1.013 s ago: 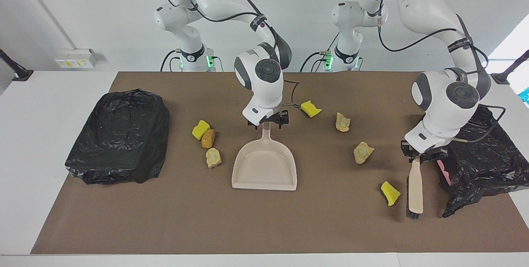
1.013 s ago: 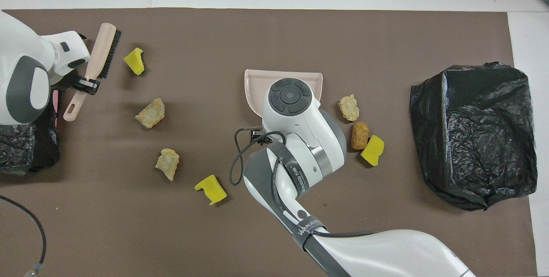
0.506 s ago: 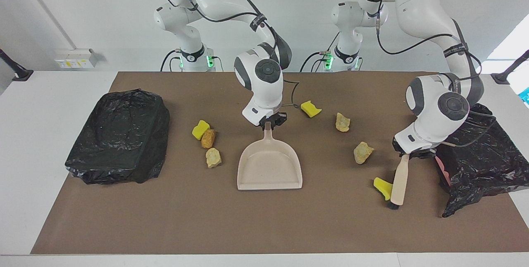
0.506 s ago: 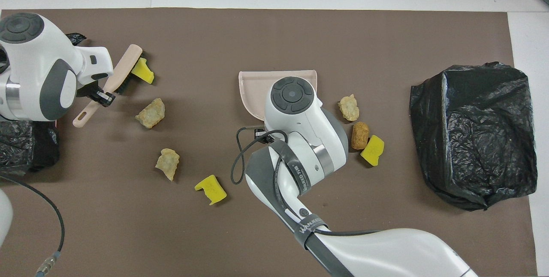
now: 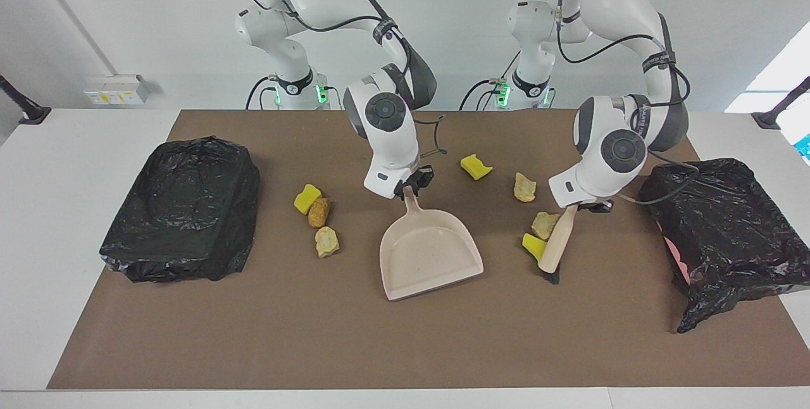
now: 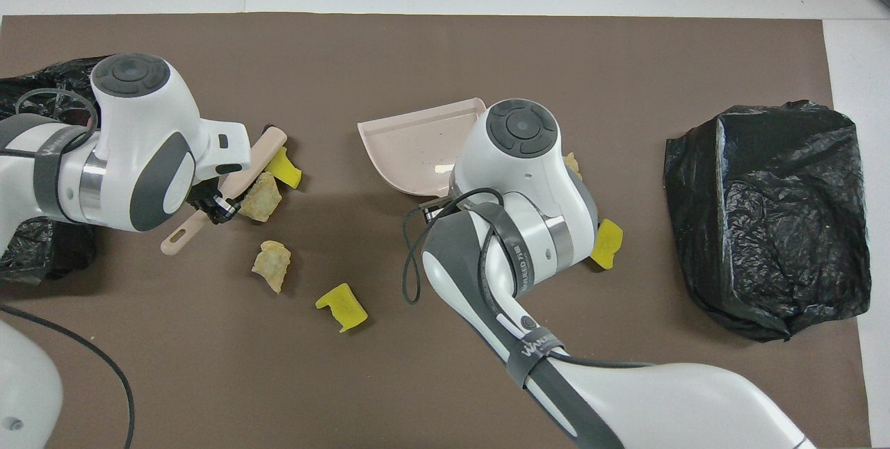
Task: Sweep and dump trash in bin
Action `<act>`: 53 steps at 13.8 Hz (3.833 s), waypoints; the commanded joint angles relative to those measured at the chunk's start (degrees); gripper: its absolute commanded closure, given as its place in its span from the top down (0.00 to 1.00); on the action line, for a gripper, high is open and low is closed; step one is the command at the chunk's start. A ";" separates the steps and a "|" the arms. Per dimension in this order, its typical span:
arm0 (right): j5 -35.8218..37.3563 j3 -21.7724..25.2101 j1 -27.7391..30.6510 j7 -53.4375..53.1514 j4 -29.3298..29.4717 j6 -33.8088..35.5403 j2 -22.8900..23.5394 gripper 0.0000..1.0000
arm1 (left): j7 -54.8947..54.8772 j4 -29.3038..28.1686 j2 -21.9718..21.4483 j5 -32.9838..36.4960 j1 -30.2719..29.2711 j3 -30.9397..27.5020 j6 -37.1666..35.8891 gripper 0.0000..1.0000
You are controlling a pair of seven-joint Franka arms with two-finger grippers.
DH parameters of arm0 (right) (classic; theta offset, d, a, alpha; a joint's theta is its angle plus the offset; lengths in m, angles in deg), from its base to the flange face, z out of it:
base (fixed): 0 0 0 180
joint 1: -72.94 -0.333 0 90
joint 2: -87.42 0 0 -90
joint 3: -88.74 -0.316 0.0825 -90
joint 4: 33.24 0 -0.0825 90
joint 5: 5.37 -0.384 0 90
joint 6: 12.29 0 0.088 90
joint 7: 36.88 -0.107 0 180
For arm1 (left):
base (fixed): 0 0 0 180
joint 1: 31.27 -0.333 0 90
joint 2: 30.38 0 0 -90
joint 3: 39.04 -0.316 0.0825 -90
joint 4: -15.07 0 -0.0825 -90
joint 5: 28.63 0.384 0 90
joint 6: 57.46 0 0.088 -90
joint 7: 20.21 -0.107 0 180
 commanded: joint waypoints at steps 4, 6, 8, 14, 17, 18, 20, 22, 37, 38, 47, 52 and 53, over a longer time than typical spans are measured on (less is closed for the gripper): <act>6.60 -0.45 3.38 20.87 -7.38 6.28 -11.28 0.00 | 9.74 -11.14 -8.46 0.16 8.13 -0.67 -1.20 0.00; 12.30 -0.71 2.68 25.45 -12.22 5.92 -15.33 0.00 | 11.95 -11.32 -8.72 0.07 9.19 -0.67 -0.94 0.00; 15.75 -0.72 0.05 27.23 -16.44 5.31 -18.32 0.00 | 11.78 -9.31 -8.81 -1.15 7.79 -0.85 -0.76 0.00; 16.64 -1.07 -3.62 37.34 -30.69 0.21 -26.94 0.00 | 19.40 -7.62 -11.36 -5.11 1.54 -1.38 -0.76 0.00; 16.38 -1.07 -5.67 36.46 -34.55 0.47 -29.93 0.00 | 27.94 -11.74 -13.46 -5.20 0.14 -1.38 1.16 0.00; 16.38 -1.07 -5.67 36.72 -35.61 0.30 -30.46 0.00 | 28.30 -13.94 -14.34 -5.64 -1.78 -1.20 3.61 0.00; 16.38 -1.16 -5.85 36.64 -36.85 -0.40 -30.64 0.00 | 26.82 -19.90 -16.97 -7.57 -2.85 -1.20 9.57 0.00; 16.38 -1.07 -7.24 36.03 -37.90 -1.54 -30.12 0.00 | 23.31 -21.07 -15.77 -7.58 -1.89 -1.20 12.06 0.00; 16.38 -1.16 -11.29 28.03 -38.08 -6.73 -26.60 0.00 | 12.48 -23.80 -16.46 -19.26 9.52 -0.67 11.28 0.00; 16.38 -1.16 -11.30 27.76 -38.08 -6.73 -26.51 0.00 | 12.83 -24.41 -16.98 -19.35 12.24 -0.67 11.02 0.00; 16.38 -1.07 -11.30 27.85 -37.91 -6.56 -26.42 0.00 | 15.90 -23.37 -18.92 -31.65 21.31 -0.58 1.53 0.00; 16.38 -1.16 -11.30 28.28 -37.91 -6.56 -26.42 0.00 | 33.02 -16.60 -21.38 -30.87 18.00 -1.46 -0.40 0.00; 16.38 -1.07 -11.21 28.55 -37.91 -6.65 -26.33 0.00 | 33.92 -16.25 -22.16 -30.43 15.46 -1.38 -1.37 0.00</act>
